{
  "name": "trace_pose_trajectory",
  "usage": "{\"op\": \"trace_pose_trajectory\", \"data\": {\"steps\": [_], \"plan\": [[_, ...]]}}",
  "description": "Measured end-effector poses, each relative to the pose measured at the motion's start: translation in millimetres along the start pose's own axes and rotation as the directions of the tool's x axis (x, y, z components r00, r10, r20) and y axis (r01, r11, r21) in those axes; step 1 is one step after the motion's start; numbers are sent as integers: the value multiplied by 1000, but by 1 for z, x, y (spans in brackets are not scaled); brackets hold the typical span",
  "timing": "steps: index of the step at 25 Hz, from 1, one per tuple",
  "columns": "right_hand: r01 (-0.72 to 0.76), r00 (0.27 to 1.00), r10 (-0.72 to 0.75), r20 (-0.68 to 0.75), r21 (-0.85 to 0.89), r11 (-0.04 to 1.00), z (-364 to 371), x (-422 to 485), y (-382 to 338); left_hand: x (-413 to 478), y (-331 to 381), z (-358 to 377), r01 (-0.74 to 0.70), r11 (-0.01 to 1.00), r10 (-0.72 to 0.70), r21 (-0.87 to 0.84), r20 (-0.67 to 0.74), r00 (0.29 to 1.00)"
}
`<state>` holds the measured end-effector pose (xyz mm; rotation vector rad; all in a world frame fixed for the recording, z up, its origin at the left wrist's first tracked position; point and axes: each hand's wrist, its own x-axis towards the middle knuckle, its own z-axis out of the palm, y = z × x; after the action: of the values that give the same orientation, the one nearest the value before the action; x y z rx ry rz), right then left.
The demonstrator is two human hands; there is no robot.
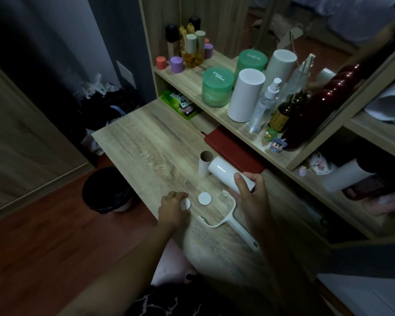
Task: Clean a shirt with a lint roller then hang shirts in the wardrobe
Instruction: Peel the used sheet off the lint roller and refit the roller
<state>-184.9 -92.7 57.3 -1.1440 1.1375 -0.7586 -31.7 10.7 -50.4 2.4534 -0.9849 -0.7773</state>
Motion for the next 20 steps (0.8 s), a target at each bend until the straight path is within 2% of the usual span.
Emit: {"op": "trace_pose_trajectory", "data": {"steps": [3, 5, 7, 8, 11, 17, 20], "plan": [[-8, 1000, 8, -13, 23, 1000, 1, 2, -1, -1, 3, -9, 13, 1000, -13, -5, 9, 1000], [-10, 1000, 10, -6, 52, 999, 6, 3, -4, 1, 2, -21, 24, 971, -35, -239, -42, 998], [-10, 1000, 8, 26, 80, 997, 19, 2, -10, 2, 0, -40, 77, 833, -170, -548, -121, 978], [-21, 998, 15, 53, 112, 994, 28, 1, -12, 4, -2, -52, 84, 778, -232, -622, -162, 959], [-106, 982, 72, 172, 200, 974, 66, 2, -14, 8, -20, -89, 63, 821, -260, -568, -272, 926], [-198, 912, 134, 389, 131, 971, 197, 1, 4, 27, -119, -184, 126, 923, -273, -364, -389, 880], [-214, 874, 167, 456, 54, 975, 278, 0, 25, 46, -187, -225, 196, 910, -337, -365, -377, 863]]}}
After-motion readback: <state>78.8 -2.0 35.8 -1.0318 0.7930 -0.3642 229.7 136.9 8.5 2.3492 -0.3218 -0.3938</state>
